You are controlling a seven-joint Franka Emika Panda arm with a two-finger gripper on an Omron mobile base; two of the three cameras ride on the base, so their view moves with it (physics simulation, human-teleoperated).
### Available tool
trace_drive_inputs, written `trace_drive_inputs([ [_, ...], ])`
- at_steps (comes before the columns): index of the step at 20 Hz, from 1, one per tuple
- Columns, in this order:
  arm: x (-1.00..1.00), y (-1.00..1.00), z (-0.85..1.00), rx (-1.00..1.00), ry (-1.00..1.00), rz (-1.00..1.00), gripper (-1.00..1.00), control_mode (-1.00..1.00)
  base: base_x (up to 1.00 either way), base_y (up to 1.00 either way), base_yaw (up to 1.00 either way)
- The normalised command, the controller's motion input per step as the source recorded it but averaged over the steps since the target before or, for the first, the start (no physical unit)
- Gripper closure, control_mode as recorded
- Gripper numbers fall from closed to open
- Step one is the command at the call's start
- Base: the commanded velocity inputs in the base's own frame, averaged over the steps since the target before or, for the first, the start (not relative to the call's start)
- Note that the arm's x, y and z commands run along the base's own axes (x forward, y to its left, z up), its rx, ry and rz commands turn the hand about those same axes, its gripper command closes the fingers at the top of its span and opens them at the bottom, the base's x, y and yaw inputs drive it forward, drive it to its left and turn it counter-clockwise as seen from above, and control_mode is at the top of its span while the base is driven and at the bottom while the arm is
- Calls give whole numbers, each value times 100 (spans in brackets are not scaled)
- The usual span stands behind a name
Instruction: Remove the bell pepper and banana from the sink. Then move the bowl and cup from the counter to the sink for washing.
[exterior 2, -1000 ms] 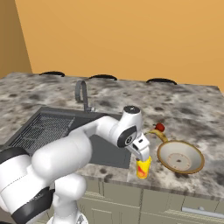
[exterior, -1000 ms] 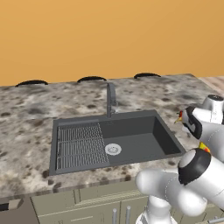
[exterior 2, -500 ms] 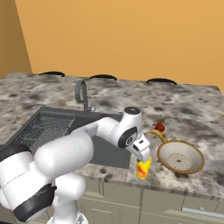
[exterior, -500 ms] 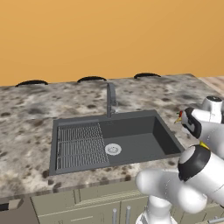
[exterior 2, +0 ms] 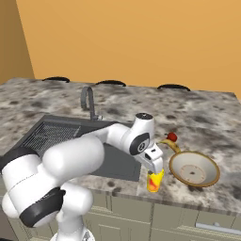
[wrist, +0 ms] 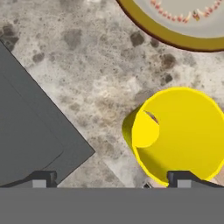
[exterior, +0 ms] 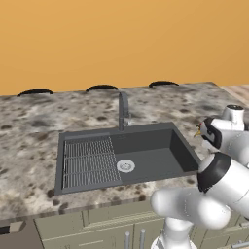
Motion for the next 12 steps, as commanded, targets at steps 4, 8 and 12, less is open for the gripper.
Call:
trace_drive_inputs([
  [4, 0, 0, -15, 4, 3, 0, -100, -100, 0, 0, 0],
  [8, 0, 0, -16, 7, 0, 0, -100, -100, 0, 0, 0],
  [12, 4, -4, -12, 4, 0, 0, -100, -100, 0, 0, 0],
])
